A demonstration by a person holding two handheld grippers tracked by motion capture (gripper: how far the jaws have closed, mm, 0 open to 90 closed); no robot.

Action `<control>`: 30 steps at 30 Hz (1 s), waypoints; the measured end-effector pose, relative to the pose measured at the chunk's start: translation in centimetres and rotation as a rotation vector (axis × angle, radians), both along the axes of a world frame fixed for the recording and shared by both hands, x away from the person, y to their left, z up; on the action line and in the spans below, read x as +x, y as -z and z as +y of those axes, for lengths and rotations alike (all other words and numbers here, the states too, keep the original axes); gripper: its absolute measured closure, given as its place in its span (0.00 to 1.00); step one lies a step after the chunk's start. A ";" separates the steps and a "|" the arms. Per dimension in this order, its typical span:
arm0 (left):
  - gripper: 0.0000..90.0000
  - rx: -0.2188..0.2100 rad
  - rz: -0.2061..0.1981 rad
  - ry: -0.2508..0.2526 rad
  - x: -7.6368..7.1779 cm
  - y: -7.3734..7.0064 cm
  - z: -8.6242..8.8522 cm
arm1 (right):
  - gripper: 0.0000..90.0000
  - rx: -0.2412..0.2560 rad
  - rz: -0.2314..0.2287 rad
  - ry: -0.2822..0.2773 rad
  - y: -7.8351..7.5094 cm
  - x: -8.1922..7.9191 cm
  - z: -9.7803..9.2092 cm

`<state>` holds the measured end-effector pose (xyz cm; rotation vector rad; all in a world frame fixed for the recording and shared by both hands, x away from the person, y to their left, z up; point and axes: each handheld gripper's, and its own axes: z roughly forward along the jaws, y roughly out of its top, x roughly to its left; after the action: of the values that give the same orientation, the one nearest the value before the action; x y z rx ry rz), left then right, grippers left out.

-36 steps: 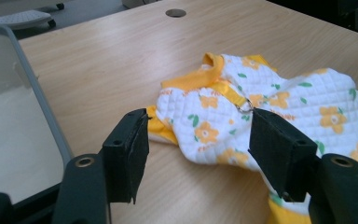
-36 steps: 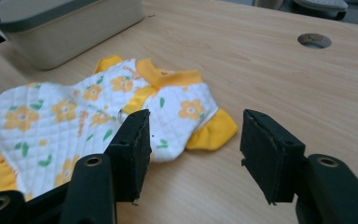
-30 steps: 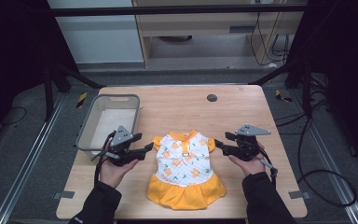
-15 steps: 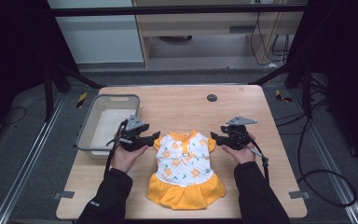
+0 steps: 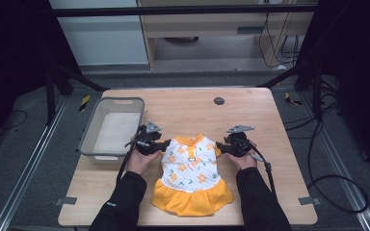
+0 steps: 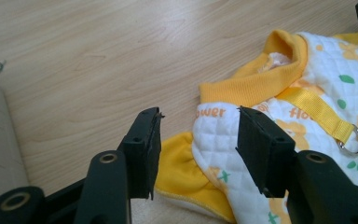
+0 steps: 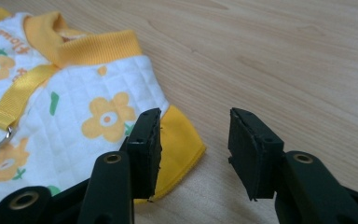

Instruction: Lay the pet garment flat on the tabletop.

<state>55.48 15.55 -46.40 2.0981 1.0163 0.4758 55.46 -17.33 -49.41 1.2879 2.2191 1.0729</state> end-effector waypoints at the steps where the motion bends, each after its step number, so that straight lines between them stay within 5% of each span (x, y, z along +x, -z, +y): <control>1: 0.55 0.006 0.004 -0.005 0.0 0.3 0.0 | 0.61 -0.006 0.002 -0.003 0.1 0.0 0.0; 4: 0.55 0.036 0.029 -0.013 0.2 1.3 -0.1 | 0.64 -0.012 0.012 -0.009 0.5 0.1 0.2; 10: 0.56 0.031 0.050 -0.016 0.3 2.2 -0.2 | 0.69 -0.017 0.027 -0.016 0.8 0.0 0.4; 17: 0.62 0.027 0.080 -0.024 0.4 3.0 -0.2 | 0.87 -0.046 0.036 -0.033 0.6 -0.4 0.7; 20: 0.71 0.007 0.070 -0.026 0.1 3.2 0.0 | 0.97 -0.026 0.051 -0.034 0.5 -0.6 0.8; 24: 0.88 -0.004 0.080 -0.026 0.1 3.2 0.1 | 0.99 -0.021 0.053 -0.039 0.5 -0.6 0.7; 30: 0.92 0.025 0.084 -0.033 -0.1 2.8 -0.2 | 0.99 0.000 0.006 -0.038 -0.4 -1.0 0.5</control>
<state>55.37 15.38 -49.16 2.1416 1.0997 0.4222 54.45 -16.79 -49.01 1.2545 2.2569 1.0840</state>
